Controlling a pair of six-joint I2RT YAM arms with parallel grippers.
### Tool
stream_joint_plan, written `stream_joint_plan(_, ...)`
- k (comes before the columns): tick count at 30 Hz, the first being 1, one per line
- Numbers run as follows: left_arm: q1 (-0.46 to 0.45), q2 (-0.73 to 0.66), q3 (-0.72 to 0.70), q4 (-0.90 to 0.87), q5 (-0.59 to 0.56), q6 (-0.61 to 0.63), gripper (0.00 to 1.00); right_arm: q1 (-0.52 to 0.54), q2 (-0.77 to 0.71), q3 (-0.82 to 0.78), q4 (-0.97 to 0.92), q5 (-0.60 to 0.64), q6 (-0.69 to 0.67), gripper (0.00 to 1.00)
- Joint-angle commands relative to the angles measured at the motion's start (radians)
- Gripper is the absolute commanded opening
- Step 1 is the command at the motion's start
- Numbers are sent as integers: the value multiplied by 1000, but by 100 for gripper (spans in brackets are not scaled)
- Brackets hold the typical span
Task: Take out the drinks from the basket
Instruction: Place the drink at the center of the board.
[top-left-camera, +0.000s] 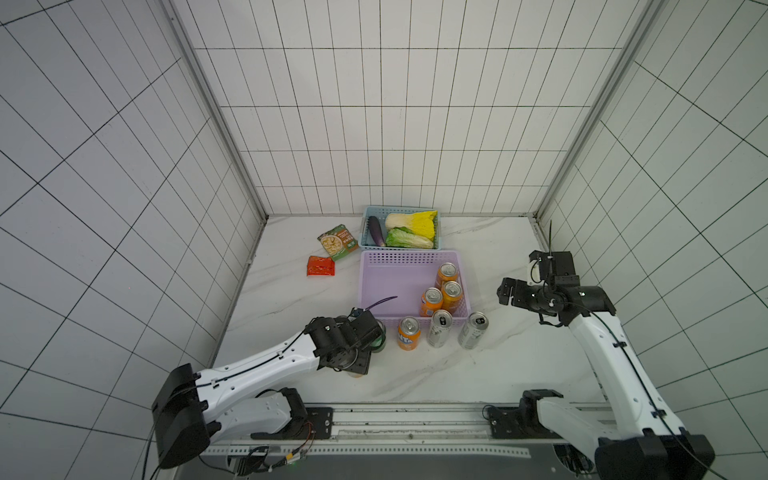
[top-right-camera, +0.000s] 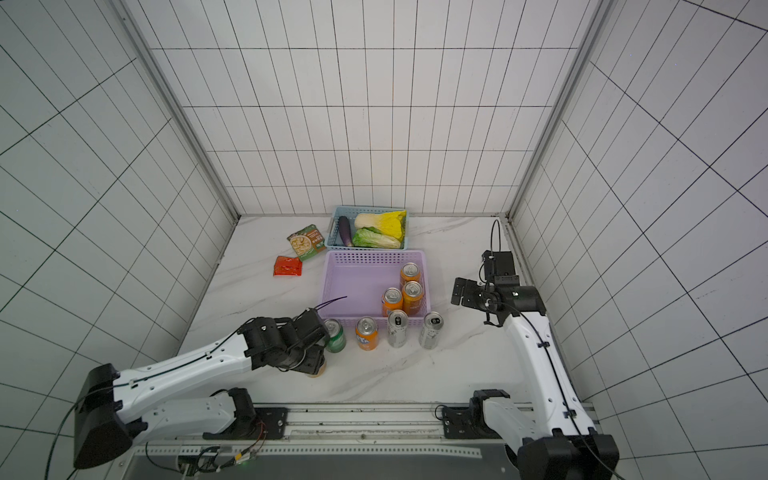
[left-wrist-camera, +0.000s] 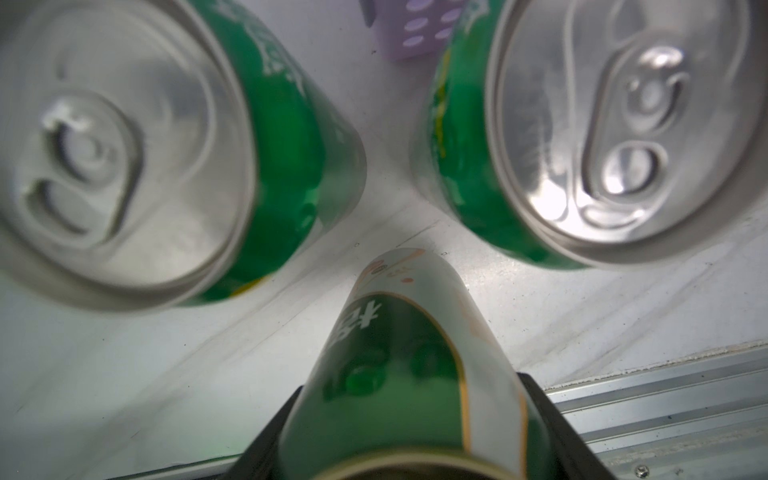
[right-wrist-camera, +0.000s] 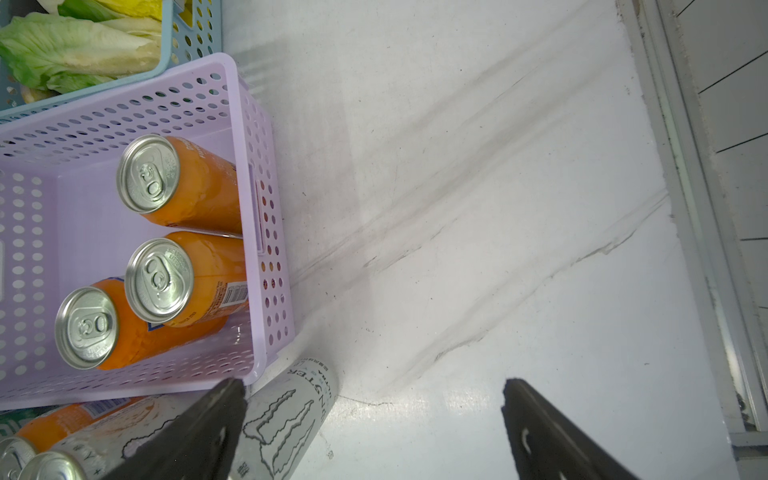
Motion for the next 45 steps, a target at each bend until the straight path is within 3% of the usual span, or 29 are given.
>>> stream_joint_plan(1, -11, 0, -13, 82, -29, -36, 60, -9, 8, -2, 1, 12, -11, 99)
stream_joint_plan(16, -24, 8, -25, 96, -36, -46, 73, -10, 8, -2, 1, 12, -11, 100)
stream_joint_plan(24, -24, -25, 37, 35, -36, -25, 80, -10, 8, -1, 1, 10, -11, 99)
stream_joint_plan(36, -23, -47, 299, -81, -124, 136, 86, -11, 13, 7, 1, 4, -13, 100)
stream_joint_plan(45, 15, 143, 535, -68, -103, 338, 88, -11, 10, 4, 1, 4, -12, 100)
